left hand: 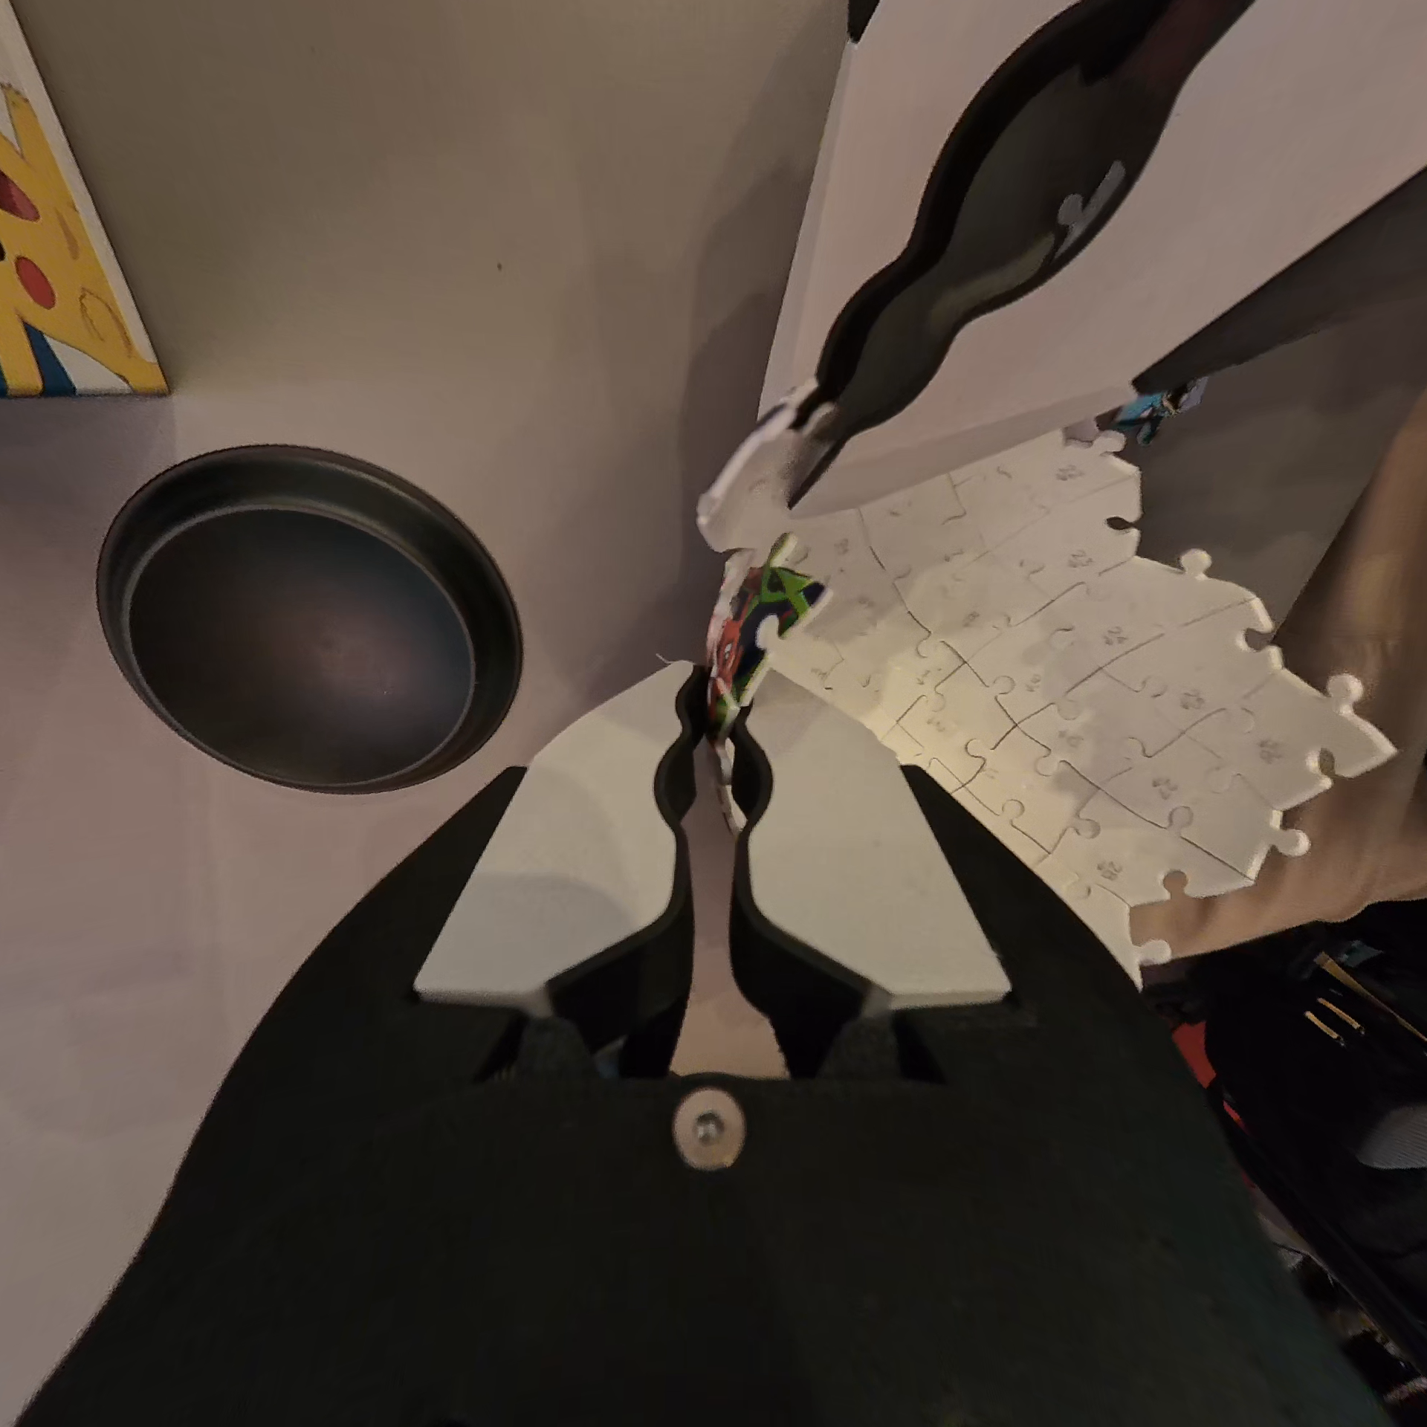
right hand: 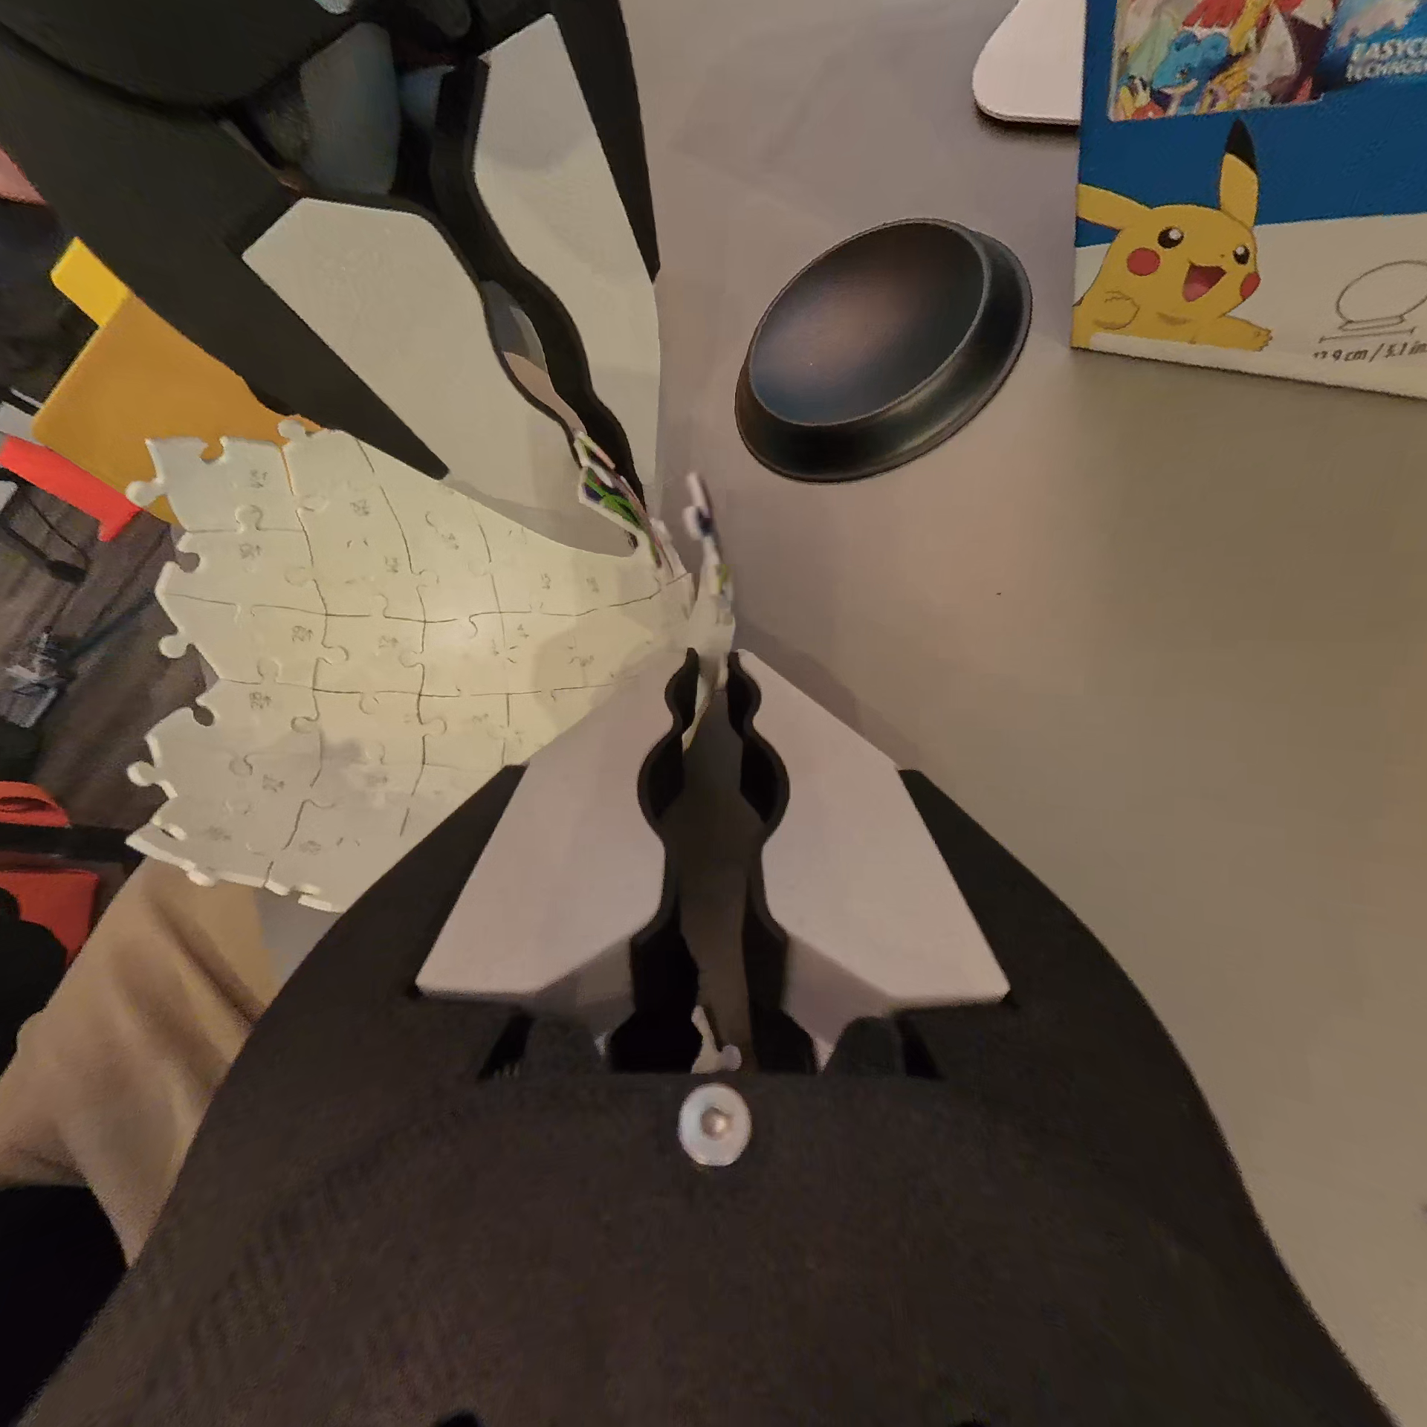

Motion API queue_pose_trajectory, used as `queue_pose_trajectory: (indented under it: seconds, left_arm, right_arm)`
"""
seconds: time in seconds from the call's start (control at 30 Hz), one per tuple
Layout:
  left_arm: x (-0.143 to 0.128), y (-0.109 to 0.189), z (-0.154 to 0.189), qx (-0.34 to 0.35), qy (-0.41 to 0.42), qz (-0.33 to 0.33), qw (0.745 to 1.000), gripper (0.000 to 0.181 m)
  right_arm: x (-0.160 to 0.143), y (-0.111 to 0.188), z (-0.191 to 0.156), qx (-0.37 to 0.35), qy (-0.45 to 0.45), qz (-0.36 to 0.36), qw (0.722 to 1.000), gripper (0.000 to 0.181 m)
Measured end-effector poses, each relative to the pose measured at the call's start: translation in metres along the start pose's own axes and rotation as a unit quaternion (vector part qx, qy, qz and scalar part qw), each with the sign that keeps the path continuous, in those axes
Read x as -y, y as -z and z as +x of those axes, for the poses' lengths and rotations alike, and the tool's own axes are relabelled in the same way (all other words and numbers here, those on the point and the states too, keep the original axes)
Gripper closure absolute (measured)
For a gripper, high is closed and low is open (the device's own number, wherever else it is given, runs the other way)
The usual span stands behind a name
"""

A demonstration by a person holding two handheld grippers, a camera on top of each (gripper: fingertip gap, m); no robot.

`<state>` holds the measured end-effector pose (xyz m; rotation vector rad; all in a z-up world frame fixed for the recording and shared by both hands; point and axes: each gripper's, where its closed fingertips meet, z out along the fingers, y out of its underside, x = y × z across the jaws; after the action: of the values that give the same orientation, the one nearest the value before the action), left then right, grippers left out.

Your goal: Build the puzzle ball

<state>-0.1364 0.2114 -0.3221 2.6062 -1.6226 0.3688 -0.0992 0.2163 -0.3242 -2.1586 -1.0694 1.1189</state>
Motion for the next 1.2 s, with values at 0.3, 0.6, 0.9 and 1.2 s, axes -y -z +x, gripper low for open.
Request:
queue_pose_trajectory:
  seconds: [0.3, 0.6, 0.9, 1.2]
  left_arm:
    - [-0.0048, -0.0032, 0.0006, -0.006, 0.008, -0.001, 1.000, 0.178]
    - [-0.0033, -0.0033, 0.0005, -0.006, 0.009, 0.003, 1.000, 0.178]
    - [-0.0045, -0.0022, 0.0008, -0.006, 0.014, 0.014, 1.000, 0.178]
    - [-0.0057, -0.0037, 0.0018, -0.008, 0.023, 0.035, 0.999, 0.178]
  right_arm:
    - [-0.0015, -0.0051, -0.0038, 0.033, 0.006, -0.016, 0.999, 0.174]
    - [-0.0025, -0.0049, -0.0069, 0.017, 0.062, -0.027, 0.998, 0.180]
    - [-0.0006, -0.0052, -0.0057, 0.022, 0.036, -0.021, 0.999, 0.177]
    - [0.0011, -0.0051, -0.0061, 0.041, 0.018, -0.011, 0.999, 0.176]
